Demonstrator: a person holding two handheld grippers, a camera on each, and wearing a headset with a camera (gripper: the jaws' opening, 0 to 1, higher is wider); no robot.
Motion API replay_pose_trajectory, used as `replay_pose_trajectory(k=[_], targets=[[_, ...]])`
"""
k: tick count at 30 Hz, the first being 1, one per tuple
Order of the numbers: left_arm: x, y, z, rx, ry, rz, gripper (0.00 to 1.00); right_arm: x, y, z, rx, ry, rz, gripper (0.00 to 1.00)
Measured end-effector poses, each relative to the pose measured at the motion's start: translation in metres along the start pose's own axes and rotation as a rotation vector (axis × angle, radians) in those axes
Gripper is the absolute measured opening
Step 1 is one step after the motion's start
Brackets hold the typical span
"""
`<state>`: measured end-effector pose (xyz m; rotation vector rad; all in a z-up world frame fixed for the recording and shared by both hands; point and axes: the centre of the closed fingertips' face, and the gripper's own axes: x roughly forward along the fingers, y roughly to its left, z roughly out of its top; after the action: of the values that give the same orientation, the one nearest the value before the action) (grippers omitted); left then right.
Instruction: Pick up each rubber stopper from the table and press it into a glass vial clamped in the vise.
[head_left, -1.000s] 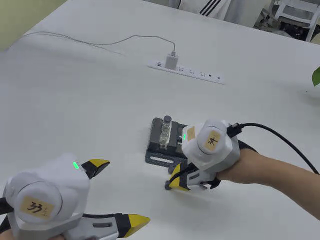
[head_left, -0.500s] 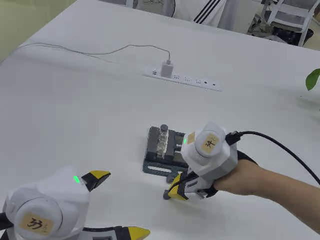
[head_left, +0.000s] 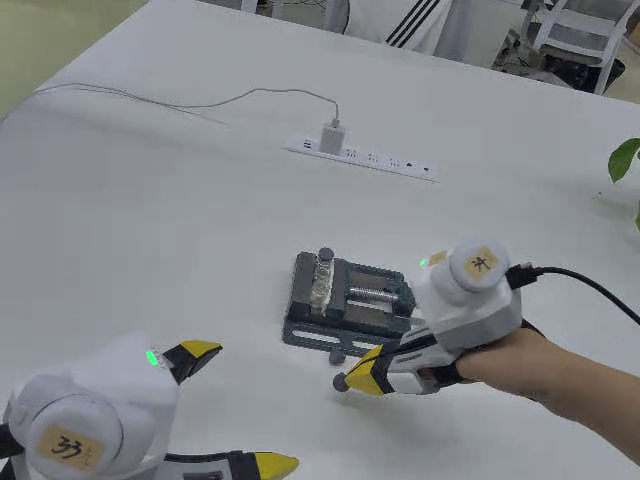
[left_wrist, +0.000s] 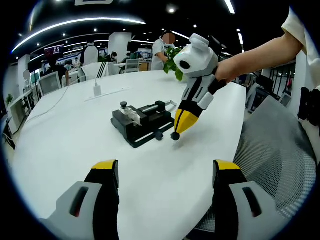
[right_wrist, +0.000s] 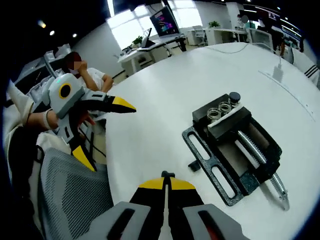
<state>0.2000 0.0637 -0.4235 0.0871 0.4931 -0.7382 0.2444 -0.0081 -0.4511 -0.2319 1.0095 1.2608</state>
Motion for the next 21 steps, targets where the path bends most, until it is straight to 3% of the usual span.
replay_pose_trajectory(k=[8, 9, 12, 15, 21], targets=[[0.006, -0.007, 0.01, 0.034, -0.02, -0.034, 0.67, -0.018, 0.019, 0.014, 0.23, -0.169, 0.108, 0.0], [0.006, -0.008, 0.011, 0.04, -0.026, -0.039, 0.66, -0.021, 0.023, 0.021, 0.293, -0.222, 0.14, 0.0], [0.009, -0.01, 0.016, 0.055, -0.04, -0.048, 0.62, -0.028, 0.025, 0.03, 0.405, -0.298, 0.193, 0.0], [0.01, -0.012, 0.021, 0.073, -0.054, -0.057, 0.56, -0.034, 0.032, 0.038, 0.509, -0.356, 0.255, 0.0], [0.012, -0.016, 0.036, 0.081, -0.102, -0.07, 0.45, -0.042, 0.044, 0.045, 0.62, -0.416, 0.34, 0.0]])
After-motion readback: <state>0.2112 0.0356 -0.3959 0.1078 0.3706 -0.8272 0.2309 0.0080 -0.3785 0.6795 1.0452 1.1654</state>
